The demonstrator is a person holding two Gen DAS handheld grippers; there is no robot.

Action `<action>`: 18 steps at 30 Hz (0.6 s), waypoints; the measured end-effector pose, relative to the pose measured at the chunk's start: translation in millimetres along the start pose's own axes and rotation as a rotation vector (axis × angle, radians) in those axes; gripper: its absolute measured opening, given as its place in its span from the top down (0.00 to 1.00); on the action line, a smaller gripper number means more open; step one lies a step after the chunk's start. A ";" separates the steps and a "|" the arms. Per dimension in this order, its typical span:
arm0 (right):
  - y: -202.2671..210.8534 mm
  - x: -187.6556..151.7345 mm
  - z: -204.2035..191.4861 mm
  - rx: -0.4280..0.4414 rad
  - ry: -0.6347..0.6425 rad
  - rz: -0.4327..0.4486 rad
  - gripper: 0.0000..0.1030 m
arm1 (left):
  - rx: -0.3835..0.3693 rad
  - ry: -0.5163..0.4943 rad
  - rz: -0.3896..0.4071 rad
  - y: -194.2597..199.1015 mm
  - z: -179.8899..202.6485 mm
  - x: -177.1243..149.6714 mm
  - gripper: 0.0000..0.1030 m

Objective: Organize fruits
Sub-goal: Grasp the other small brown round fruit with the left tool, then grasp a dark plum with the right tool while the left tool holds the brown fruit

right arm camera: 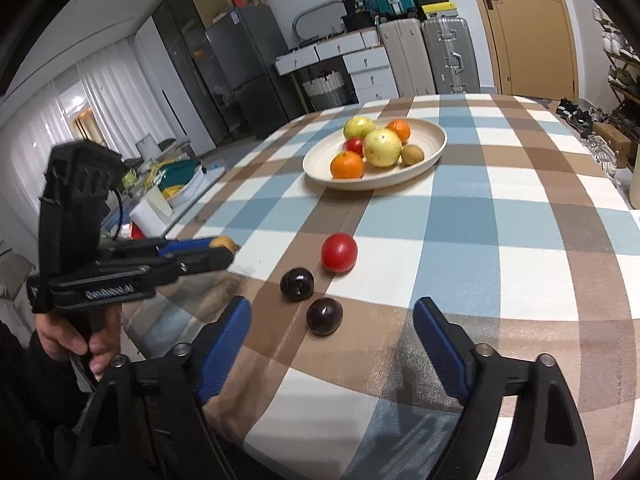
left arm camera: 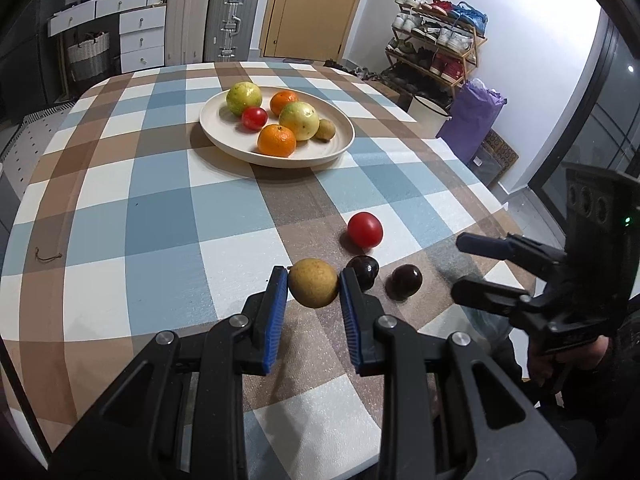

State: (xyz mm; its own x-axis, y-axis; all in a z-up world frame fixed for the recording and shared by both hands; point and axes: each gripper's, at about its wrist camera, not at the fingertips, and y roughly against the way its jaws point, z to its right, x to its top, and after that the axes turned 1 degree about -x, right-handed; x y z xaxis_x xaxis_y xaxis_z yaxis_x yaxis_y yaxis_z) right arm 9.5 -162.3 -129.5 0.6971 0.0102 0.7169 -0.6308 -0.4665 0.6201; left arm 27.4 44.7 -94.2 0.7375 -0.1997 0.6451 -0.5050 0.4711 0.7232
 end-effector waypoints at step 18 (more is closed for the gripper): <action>-32.0 -6.4 -14.0 -0.003 0.044 -0.107 0.48 | 0.016 0.017 0.018 13.2 -6.3 -3.7 0.77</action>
State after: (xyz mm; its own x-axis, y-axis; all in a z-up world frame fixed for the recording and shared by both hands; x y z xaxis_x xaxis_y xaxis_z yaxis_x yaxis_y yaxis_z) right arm 20.4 -135.1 -149.5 0.7451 0.0985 0.6596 -0.5543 -0.4584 0.6947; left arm 20.8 57.1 -88.6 0.7356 -0.1764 0.6540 -0.5254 0.4608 0.7153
